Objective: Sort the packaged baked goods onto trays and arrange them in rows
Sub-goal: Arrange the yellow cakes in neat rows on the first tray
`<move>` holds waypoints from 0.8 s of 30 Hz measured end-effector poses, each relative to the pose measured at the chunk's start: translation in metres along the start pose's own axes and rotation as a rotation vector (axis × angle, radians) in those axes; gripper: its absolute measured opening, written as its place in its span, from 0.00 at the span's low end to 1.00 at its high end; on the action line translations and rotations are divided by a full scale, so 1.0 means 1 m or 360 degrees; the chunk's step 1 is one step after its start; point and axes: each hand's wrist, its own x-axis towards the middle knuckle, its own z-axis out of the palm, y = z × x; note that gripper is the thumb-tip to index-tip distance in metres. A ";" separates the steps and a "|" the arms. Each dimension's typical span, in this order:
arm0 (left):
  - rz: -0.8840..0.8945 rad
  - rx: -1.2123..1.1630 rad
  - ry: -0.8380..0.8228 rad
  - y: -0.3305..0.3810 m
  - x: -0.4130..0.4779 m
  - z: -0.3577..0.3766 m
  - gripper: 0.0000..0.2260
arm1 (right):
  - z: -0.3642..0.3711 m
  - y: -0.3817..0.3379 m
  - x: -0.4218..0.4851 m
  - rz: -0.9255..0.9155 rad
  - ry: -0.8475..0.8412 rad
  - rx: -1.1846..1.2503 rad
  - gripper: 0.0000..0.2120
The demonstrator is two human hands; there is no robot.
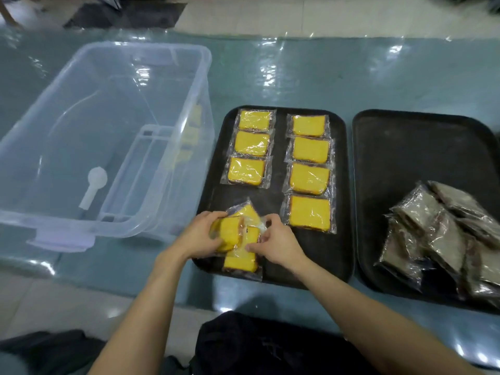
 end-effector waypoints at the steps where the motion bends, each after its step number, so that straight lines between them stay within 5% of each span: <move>1: -0.0003 0.0013 0.0010 -0.003 0.001 0.000 0.34 | -0.005 -0.003 0.001 0.0051 -0.0035 0.0080 0.33; 4: -0.0023 0.0025 0.0235 -0.003 0.006 0.000 0.25 | -0.026 -0.008 0.001 0.0061 -0.0082 0.0140 0.14; 8: 0.0024 -0.0217 0.0629 0.019 0.012 0.000 0.15 | -0.064 -0.009 0.004 0.0055 0.0109 0.0277 0.12; 15: 0.0181 0.0110 0.0222 0.030 0.026 0.005 0.19 | -0.107 -0.016 0.006 0.0060 0.0236 0.1047 0.23; 18: 0.0118 -0.0455 0.0397 0.048 0.028 0.000 0.10 | -0.109 -0.019 0.002 0.0024 0.0220 0.1257 0.23; 21: 0.0023 -0.1399 0.0109 0.077 0.026 -0.009 0.11 | -0.104 -0.016 0.001 0.0033 0.0171 0.1525 0.24; 24: 0.0116 -0.1574 0.0115 0.097 0.025 -0.011 0.11 | -0.103 -0.011 -0.002 0.0023 0.0132 0.1526 0.21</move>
